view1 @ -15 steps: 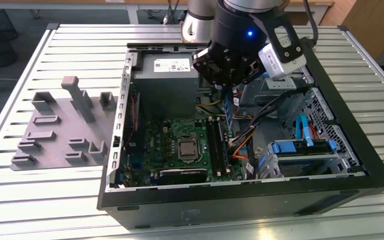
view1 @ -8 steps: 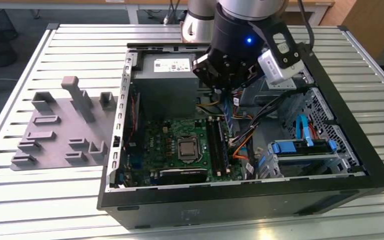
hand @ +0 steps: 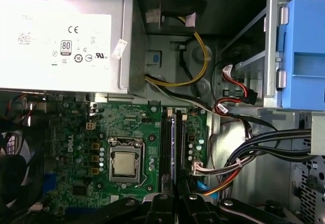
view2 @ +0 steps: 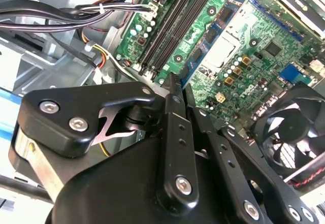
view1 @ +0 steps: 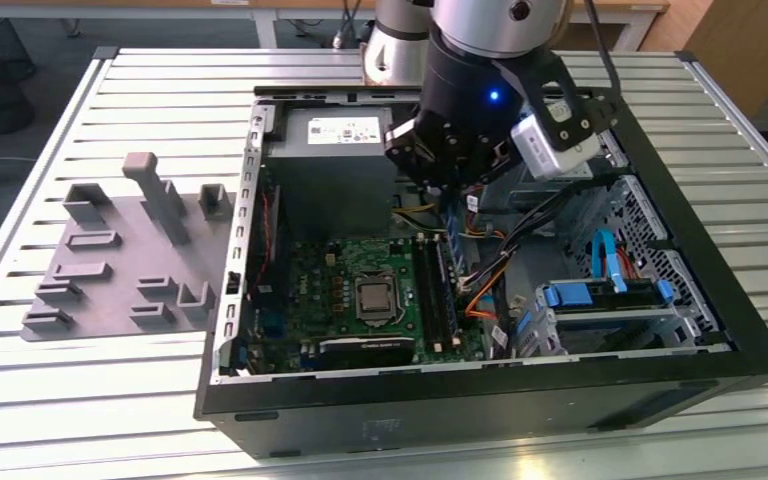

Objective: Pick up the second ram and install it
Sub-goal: 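Insert the second ram into the second slot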

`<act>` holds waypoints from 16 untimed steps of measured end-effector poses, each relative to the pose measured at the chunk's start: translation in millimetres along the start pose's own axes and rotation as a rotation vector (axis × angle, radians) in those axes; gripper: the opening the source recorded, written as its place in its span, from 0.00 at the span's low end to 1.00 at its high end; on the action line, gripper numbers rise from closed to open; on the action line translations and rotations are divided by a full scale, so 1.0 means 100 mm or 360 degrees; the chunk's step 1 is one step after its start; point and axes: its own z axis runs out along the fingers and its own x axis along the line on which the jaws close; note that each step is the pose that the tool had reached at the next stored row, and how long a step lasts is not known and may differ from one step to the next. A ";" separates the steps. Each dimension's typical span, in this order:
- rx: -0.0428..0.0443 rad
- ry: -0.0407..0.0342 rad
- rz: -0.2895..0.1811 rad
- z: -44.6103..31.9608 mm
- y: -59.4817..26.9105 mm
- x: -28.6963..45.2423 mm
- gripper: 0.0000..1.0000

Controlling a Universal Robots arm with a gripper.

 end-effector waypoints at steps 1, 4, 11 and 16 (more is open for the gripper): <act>0.0000 0.0000 0.0000 0.020 0.000 0.000 0.14; 0.0000 0.0000 0.0000 0.071 -0.001 0.000 0.14; 0.0000 0.0000 0.0000 0.147 -0.002 -0.001 0.14; 0.0000 0.0000 0.0000 0.177 -0.003 -0.001 0.14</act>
